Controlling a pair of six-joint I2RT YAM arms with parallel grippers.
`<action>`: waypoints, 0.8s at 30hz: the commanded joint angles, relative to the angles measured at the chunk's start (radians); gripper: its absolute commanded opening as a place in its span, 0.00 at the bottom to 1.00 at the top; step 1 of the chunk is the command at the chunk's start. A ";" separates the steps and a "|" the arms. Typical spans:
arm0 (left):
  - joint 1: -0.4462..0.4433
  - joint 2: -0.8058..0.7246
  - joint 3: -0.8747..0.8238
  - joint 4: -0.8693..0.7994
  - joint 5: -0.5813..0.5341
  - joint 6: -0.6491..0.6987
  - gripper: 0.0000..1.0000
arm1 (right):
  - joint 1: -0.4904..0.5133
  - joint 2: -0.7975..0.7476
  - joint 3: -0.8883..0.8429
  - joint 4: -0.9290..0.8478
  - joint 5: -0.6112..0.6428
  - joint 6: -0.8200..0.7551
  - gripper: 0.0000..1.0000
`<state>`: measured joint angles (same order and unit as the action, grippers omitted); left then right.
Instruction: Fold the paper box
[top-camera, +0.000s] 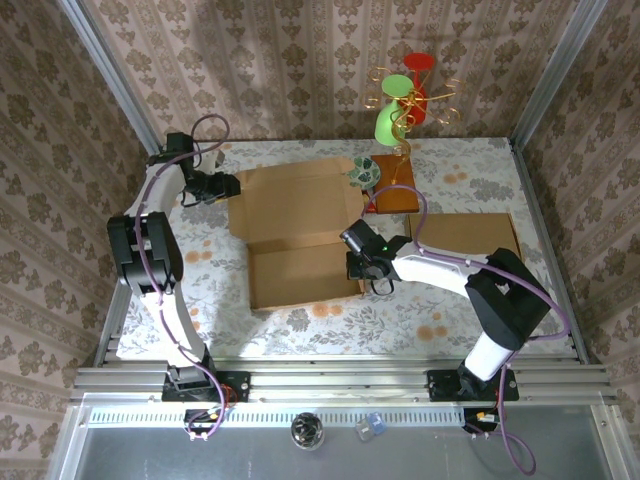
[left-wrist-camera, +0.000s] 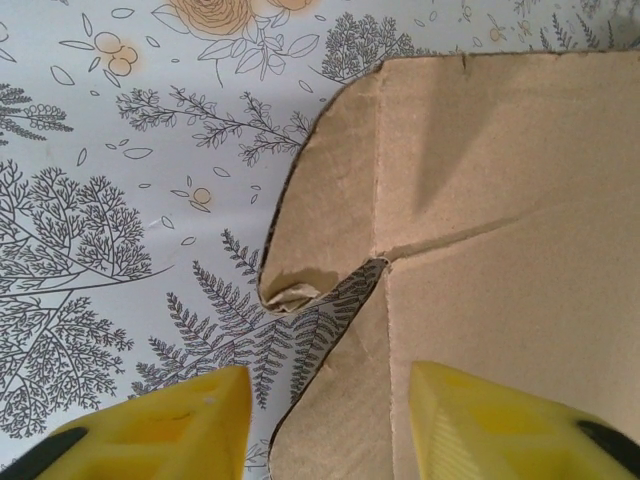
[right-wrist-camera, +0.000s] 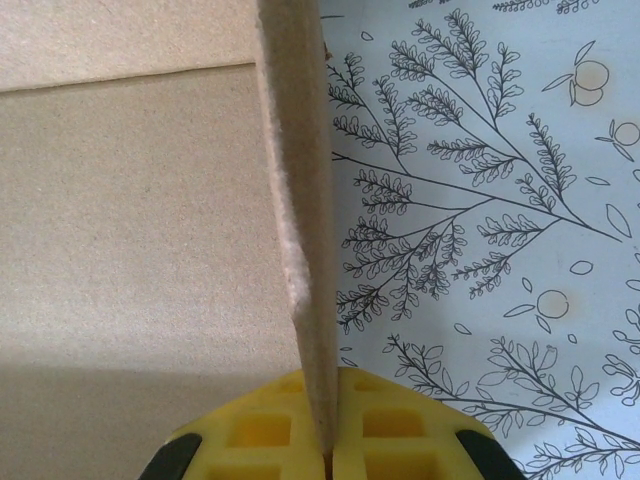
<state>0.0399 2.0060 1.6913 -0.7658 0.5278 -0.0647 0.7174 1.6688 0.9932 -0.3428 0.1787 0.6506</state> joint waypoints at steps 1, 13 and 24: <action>-0.007 0.013 0.003 -0.016 0.007 0.019 0.37 | 0.002 0.015 0.029 0.011 0.001 0.002 0.00; -0.029 -0.014 -0.027 0.006 -0.012 -0.012 0.02 | 0.004 0.010 0.025 0.010 0.006 0.003 0.00; -0.108 -0.341 -0.318 0.320 -0.180 -0.021 0.00 | 0.002 0.005 0.038 -0.002 0.001 0.021 0.03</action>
<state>-0.0483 1.7931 1.4555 -0.5831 0.3965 -0.0772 0.7174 1.6722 0.9943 -0.3702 0.1757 0.6533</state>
